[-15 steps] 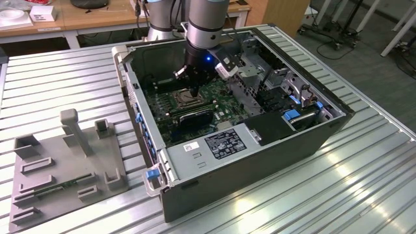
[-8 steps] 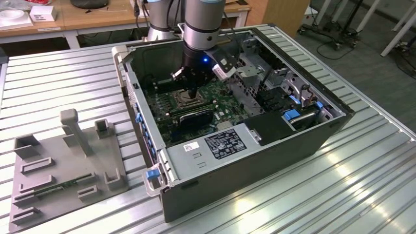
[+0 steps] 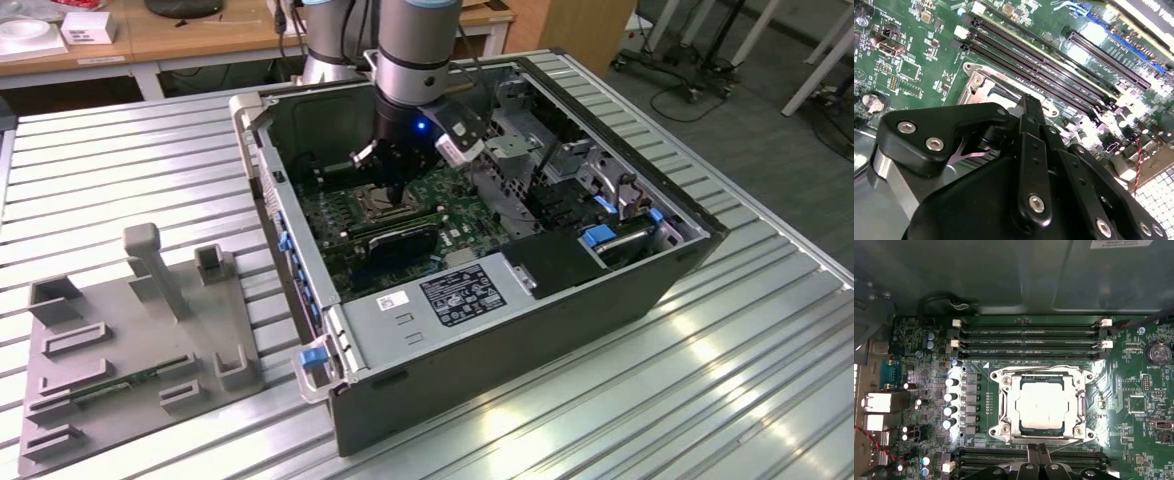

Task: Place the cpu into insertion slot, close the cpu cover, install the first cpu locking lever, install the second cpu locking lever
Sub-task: 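Install the second cpu locking lever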

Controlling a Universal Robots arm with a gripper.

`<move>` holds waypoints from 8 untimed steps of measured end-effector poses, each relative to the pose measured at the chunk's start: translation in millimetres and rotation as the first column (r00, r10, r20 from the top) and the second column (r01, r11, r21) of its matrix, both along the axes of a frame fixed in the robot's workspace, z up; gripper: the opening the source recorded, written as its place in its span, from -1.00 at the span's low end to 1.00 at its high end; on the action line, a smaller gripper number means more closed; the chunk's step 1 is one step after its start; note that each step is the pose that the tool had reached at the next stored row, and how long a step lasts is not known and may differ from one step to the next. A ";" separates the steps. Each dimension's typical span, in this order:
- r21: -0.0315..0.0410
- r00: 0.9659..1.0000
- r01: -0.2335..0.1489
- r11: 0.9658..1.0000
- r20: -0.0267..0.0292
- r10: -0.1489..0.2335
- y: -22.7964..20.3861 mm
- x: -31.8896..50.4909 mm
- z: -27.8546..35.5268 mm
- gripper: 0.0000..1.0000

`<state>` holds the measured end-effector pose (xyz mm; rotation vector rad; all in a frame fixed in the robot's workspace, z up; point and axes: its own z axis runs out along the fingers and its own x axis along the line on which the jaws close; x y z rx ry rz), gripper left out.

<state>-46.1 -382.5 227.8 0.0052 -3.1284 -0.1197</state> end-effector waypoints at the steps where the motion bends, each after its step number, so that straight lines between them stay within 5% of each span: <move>1: 0.000 1.000 0.000 1.000 0.001 0.000 -0.3 -0.7 0.0 -0.79; 8: -0.001 1.000 0.000 1.000 0.004 0.000 -1.0 -10.6 -3.8 -0.79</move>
